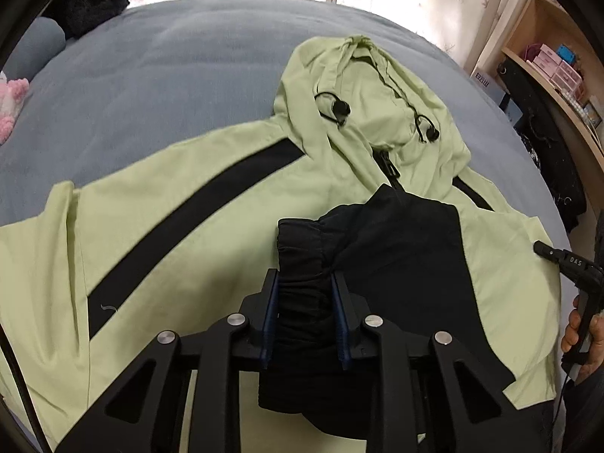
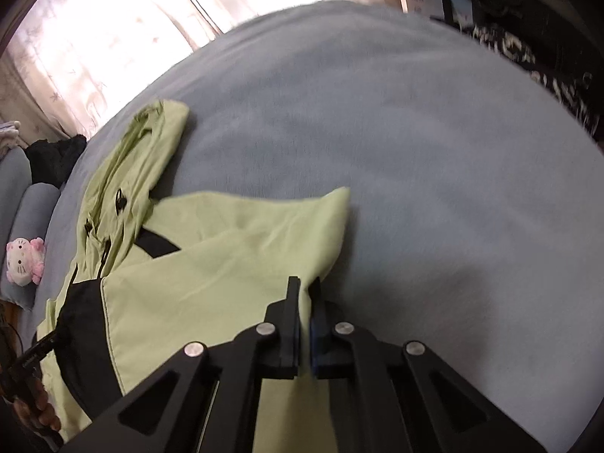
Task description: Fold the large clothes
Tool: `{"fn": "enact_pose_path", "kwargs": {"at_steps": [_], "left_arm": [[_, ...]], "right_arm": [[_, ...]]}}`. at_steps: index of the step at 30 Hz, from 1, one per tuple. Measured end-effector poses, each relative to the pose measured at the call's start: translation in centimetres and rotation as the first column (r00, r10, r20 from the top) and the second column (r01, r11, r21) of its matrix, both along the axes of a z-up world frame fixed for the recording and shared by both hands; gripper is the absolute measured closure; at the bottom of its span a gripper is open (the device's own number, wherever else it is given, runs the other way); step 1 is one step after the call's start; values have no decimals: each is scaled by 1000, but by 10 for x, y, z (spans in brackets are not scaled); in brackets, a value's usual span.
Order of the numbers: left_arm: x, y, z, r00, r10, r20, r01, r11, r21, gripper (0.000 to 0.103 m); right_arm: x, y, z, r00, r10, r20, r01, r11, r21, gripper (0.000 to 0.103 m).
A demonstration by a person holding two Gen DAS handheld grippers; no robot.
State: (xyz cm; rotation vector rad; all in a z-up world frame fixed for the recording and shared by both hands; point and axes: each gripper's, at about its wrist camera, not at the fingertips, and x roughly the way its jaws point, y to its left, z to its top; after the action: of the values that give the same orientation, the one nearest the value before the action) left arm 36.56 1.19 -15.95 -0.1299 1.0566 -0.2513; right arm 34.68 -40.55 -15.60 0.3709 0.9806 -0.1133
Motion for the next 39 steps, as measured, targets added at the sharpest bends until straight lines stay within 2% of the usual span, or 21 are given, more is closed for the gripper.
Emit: {"fn": "enact_pose_path", "kwargs": {"at_steps": [4, 6, 7, 8, 10, 12, 15, 19, 24, 26, 27, 28, 29, 31, 33, 35, 37, 39], "left_arm": [[1, 3, -18, 1000, 26, -14, -26, 1000, -8, 77], [0, 3, -16, 999, 36, -13, -36, 999, -9, 74], [-1, 4, -14, 999, 40, -17, -41, 999, -12, 72], [-1, 5, -13, 999, 45, -23, -46, 999, -14, 69], [-5, 10, -6, 998, 56, -26, -57, 998, -20, 69], [-16, 15, 5, 998, 60, -6, -60, 998, -29, 69], [-35, 18, 19, 998, 57, 39, -57, 998, -2, 69], [-59, 14, 27, 999, 15, 44, -16, 1000, 2, 69], [-73, 3, 10, 1000, -1, 16, 1, 999, 32, 69], [-76, -1, -1, 1000, 0, -5, 0, 999, 45, 69], [-76, -4, -6, 1000, 2, -8, -1, 998, 59, 69], [-78, -8, -8, 1000, 1, 2, -2, 997, 80, 69], [-79, -10, -9, 1000, -3, 14, 1, 995, 95, 69], [-82, -15, -13, 999, -15, 30, 11, 992, 128, 69], [-82, -18, -17, 999, -24, 31, 19, 987, 157, 69], [-84, -20, -15, 999, -30, 36, 23, 984, 178, 69], [-84, -19, -10, 999, -30, 28, 25, 985, 170, 69], [-88, -16, -1, 999, -29, 35, 24, 992, 123, 69]], "right_arm": [[7, -1, -15, 998, 7, -57, -7, 1000, -13, 97], [3, -6, -11, 998, -6, -63, 7, 1000, 28, 95], [-2, -10, -6, 998, -11, -62, 15, 997, 76, 90], [-6, -12, -2, 998, -13, -58, 19, 994, 103, 82], [-19, -13, 9, 999, -18, -45, 23, 992, 122, 68], [-38, -8, 24, 1000, -5, -24, 8, 994, 109, 66], [-63, 4, 38, 999, 28, -16, -27, 996, 84, 65], [-92, 22, 38, 996, 75, -39, -74, 997, 32, 61], [-107, 41, 10, 987, 114, -109, -120, 991, -53, 61], [-111, 46, 2, 986, 114, -119, -128, 984, -120, 62], [-111, 46, -2, 986, 118, -122, -134, 982, -133, 66], [-112, 46, -3, 987, 108, -121, -126, 980, -152, 85], [-114, 43, -3, 989, 95, -116, -113, 980, -162, 91], [-117, 35, -3, 993, 59, -104, -76, 984, -164, 93], [-118, 28, -11, 992, 19, -128, -42, 982, -182, 93], [-119, 22, -11, 991, 6, -131, -26, 988, -152, 93], [-122, 22, -1, 992, -8, -126, -9, 991, -134, 92], [-127, 26, 10, 994, -3, -106, -10, 992, -124, 92]]}}
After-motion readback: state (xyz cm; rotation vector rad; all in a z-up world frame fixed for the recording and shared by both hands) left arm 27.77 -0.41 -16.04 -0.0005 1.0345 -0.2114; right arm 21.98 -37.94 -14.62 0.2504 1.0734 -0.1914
